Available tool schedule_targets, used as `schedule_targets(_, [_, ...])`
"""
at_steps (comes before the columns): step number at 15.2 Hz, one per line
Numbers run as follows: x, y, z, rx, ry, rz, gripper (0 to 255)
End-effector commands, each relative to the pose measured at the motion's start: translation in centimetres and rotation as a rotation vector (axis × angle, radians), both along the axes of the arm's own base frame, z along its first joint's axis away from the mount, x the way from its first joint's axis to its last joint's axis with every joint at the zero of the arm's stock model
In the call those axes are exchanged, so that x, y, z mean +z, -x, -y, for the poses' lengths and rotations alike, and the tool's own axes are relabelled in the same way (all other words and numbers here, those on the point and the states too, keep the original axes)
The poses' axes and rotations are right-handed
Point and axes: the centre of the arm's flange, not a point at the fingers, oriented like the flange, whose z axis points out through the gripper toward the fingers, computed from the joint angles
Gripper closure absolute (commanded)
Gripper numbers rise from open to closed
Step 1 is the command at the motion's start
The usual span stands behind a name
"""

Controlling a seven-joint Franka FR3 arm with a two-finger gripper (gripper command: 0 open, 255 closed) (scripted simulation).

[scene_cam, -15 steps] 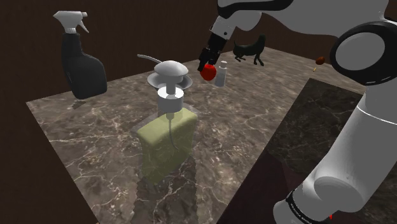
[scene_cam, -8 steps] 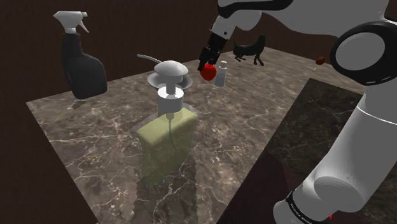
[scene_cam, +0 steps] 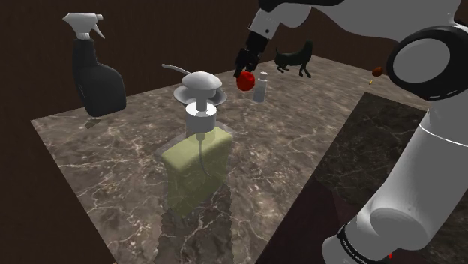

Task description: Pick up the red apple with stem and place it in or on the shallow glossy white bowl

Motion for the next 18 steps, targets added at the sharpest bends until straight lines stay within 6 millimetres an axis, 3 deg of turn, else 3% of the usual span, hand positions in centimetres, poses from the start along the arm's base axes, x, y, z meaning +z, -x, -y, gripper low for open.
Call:
schedule_targets(1, [1.1, 0.1, 0.0, 0.000, 0.000, 0.000, 255])
schedule_targets(18, [9.6, 0.1, 0.0, 0.000, 0.000, 0.000, 255])
